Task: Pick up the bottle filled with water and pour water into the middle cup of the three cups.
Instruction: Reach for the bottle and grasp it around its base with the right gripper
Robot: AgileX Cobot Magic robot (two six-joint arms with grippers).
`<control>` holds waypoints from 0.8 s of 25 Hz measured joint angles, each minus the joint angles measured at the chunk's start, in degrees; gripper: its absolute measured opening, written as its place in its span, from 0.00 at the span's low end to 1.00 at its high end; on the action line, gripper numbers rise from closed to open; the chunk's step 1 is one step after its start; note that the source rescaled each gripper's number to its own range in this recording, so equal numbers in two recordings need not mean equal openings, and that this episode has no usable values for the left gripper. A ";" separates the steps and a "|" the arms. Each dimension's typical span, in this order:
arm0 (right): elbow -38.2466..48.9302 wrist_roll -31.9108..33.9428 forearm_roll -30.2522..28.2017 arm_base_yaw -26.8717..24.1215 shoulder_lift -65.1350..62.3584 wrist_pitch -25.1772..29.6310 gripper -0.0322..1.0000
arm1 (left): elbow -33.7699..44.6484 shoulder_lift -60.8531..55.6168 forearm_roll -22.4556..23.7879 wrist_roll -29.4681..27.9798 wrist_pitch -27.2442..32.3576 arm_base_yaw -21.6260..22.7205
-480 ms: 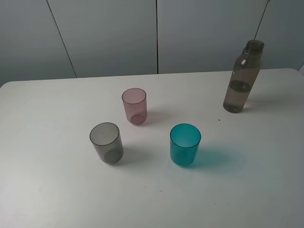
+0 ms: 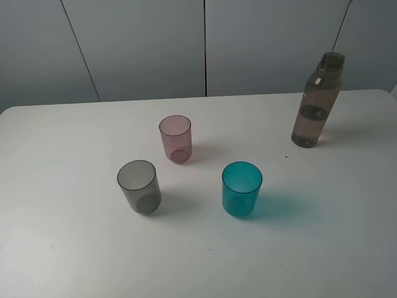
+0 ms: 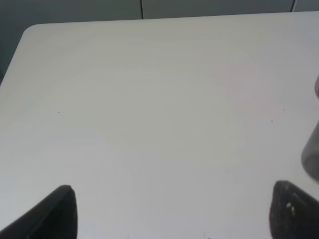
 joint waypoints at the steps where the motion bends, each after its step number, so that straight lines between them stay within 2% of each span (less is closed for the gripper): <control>1: 0.00 0.00 0.00 0.00 0.00 0.00 1.00 | 0.00 0.00 0.00 0.00 0.00 0.00; 20: 0.00 0.00 0.00 0.00 0.00 0.00 1.00 | 0.00 0.00 0.00 0.00 0.00 0.00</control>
